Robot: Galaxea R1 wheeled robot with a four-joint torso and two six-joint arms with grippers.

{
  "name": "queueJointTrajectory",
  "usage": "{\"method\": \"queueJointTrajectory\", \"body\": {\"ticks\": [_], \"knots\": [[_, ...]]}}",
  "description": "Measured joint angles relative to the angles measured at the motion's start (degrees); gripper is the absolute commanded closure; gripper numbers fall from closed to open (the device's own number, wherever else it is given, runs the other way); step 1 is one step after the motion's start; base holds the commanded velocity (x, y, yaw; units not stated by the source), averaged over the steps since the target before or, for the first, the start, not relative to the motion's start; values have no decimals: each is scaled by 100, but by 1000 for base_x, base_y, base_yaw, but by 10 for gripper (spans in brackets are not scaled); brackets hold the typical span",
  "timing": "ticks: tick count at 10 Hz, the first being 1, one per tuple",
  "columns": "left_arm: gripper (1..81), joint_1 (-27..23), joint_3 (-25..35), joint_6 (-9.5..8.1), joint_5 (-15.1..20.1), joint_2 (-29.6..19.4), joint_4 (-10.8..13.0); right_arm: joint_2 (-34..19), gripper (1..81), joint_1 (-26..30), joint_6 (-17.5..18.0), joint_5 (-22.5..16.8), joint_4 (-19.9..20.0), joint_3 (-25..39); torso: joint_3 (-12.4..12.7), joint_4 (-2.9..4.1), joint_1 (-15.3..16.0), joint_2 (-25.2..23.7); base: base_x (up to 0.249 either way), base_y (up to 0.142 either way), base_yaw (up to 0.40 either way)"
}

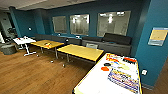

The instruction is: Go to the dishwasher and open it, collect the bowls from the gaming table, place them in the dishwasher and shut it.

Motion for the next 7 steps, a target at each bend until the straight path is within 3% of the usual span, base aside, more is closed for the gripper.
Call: {"method": "queueJointTrajectory", "body": {"ticks": [5,7], "knots": [[10,-11,-11,0,-1,-16,0,20,10,2,0,13,0,0,0,0,2,2,113,84,0],[10,-11,6,0,-4,15,0,-11,10,-2,0,11,0,-15,0,0,0,0,101,0,0]]}}
